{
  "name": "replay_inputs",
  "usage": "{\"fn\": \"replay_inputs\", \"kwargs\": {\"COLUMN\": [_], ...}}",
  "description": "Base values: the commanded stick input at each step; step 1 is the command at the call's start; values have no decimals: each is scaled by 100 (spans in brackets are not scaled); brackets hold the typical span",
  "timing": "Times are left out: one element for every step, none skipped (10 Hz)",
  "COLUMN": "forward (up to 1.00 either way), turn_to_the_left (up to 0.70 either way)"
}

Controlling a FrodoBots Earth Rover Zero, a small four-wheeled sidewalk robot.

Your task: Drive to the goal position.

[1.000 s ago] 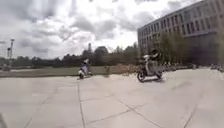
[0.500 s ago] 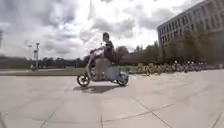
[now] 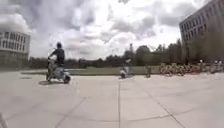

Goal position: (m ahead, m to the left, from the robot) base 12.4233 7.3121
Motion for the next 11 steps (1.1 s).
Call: {"fn": "replay_inputs", "kwargs": {"forward": [0,0,0,0,0,0,0,0,0,0,0], "turn_to_the_left": [70,70,70,70,70,70,70,70,70,70,68]}}
